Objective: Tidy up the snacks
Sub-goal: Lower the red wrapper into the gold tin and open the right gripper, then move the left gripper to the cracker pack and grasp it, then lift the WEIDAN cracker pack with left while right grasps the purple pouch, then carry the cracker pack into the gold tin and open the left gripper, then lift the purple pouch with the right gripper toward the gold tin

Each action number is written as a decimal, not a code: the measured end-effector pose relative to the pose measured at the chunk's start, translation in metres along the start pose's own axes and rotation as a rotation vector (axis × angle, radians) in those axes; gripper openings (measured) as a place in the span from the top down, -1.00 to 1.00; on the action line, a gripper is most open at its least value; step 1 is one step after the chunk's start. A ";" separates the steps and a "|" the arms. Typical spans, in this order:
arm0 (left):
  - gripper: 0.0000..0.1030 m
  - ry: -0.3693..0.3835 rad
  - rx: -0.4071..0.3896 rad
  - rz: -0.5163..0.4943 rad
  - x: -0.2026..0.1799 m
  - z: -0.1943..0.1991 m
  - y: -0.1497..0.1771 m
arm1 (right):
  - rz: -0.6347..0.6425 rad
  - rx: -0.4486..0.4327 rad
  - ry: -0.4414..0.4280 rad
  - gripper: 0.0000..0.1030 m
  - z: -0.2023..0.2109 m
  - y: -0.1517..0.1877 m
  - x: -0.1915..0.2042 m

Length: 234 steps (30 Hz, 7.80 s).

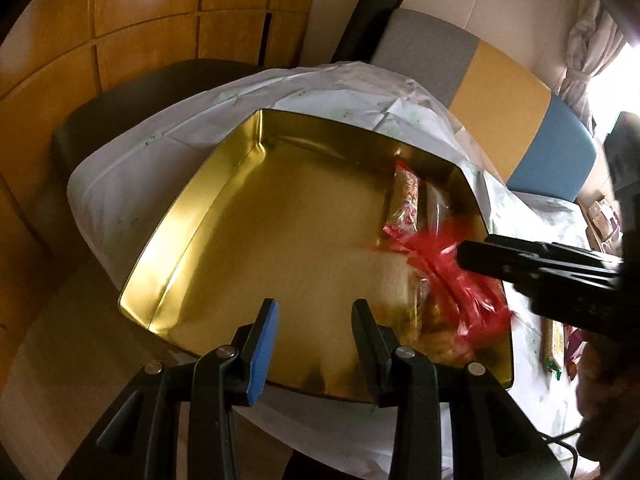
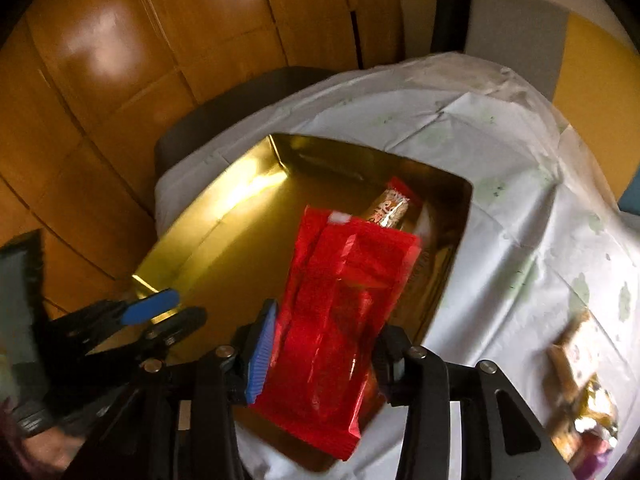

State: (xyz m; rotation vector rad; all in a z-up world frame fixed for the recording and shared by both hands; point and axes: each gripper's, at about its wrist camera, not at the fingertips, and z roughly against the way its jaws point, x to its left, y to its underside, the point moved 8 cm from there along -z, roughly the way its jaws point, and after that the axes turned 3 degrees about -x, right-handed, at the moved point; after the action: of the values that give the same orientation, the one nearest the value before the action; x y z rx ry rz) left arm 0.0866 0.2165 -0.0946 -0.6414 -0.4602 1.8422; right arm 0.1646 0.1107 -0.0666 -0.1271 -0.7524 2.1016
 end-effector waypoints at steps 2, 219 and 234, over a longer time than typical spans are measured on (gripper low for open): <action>0.26 0.000 -0.001 0.000 0.001 0.000 0.001 | -0.024 0.007 0.001 -0.01 -0.005 0.002 -0.005; -0.23 0.063 -0.022 -0.153 -0.099 -0.007 -0.020 | -0.065 0.175 0.320 0.21 0.088 0.208 -0.215; -0.23 -0.033 -0.031 -0.148 -0.064 0.005 -0.001 | -0.062 0.178 0.317 0.22 0.087 0.209 -0.211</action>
State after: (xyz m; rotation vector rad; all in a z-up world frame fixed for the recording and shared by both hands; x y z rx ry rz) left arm 0.1012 0.1570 -0.0769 -0.5826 -0.5450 1.7105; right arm 0.1150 -0.1827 -0.1499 -0.3262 -0.3742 2.0145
